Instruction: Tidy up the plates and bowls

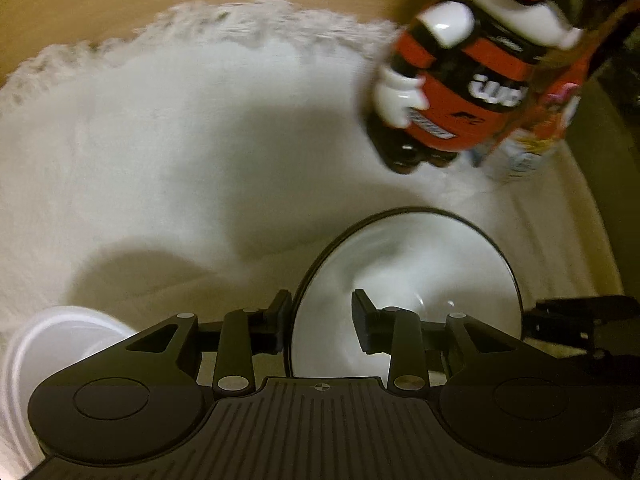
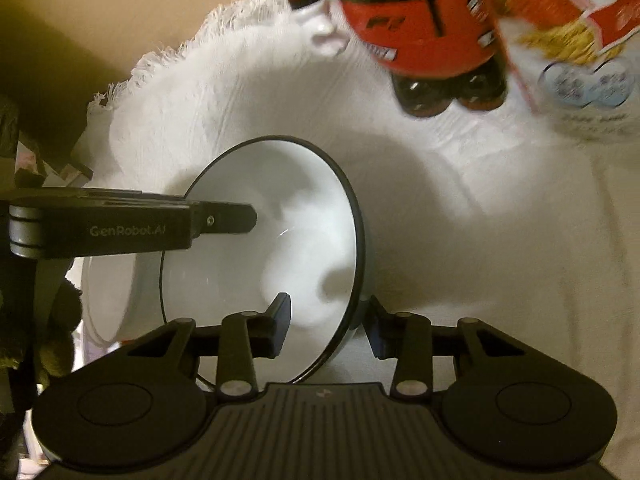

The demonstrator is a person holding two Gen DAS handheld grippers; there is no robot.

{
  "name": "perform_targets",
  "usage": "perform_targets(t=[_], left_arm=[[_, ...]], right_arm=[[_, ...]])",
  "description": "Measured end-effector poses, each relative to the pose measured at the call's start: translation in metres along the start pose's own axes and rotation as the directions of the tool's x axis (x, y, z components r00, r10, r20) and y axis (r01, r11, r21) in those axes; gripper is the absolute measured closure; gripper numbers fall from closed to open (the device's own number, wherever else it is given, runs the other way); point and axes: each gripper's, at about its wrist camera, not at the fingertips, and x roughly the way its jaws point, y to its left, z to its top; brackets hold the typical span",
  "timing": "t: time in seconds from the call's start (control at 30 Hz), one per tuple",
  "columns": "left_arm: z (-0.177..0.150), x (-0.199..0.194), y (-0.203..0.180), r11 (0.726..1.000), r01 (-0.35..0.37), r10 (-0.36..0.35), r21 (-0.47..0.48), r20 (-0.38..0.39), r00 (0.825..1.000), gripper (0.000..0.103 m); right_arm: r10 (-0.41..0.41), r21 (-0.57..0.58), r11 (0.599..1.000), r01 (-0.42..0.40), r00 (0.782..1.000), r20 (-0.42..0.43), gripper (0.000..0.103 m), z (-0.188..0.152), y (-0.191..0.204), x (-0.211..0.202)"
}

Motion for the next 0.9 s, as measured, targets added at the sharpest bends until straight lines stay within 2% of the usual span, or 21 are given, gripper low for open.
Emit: perform_targets(t=[0.17,0.27,0.33,0.5,0.6,0.73,0.9], left_arm=[[0.000,0.011,-0.026,0.999,0.049,-0.048,0.010,-0.021,0.999,0.069],[0.003,0.020,-0.034,1.000,0.019,-0.019,0.007,-0.037,0.999,0.081],[0.004,0.020,-0.038,1.000,0.022,-0.022,0.021,-0.016,1.000,0.083],[0.002,0.027,-0.042,0.999,-0.005,0.006,0.047,-0.022,1.000,0.083],[0.002,0.035,-0.038,1.000,-0.003,0.004,0.019,-0.054,0.999,0.083],[0.000,0.034,-0.039,1.000,-0.014,0.013,-0.017,-0.075,0.997,0.075],[-0.006,0.022,-0.042,0.998,-0.019,0.014,-0.057,-0.087,0.996,0.073]], right_arm=[[-0.064,0.021,0.998,0.062,0.996,0.064,0.063,-0.004,-0.021,-0.024],[-0.085,0.041,0.996,0.081,0.993,0.080,0.063,-0.008,-0.034,-0.032],[-0.096,0.049,0.994,0.093,0.993,0.074,0.063,-0.009,-0.041,-0.031],[-0.076,0.123,0.990,0.069,0.996,0.053,0.061,-0.007,-0.056,-0.020],[-0.074,0.120,0.990,0.069,0.997,0.037,0.056,-0.005,-0.055,-0.013],[-0.092,0.098,0.991,0.088,0.995,0.035,0.053,-0.007,-0.049,-0.012],[-0.031,0.153,0.988,0.028,0.999,0.015,0.054,-0.008,-0.053,-0.019]])
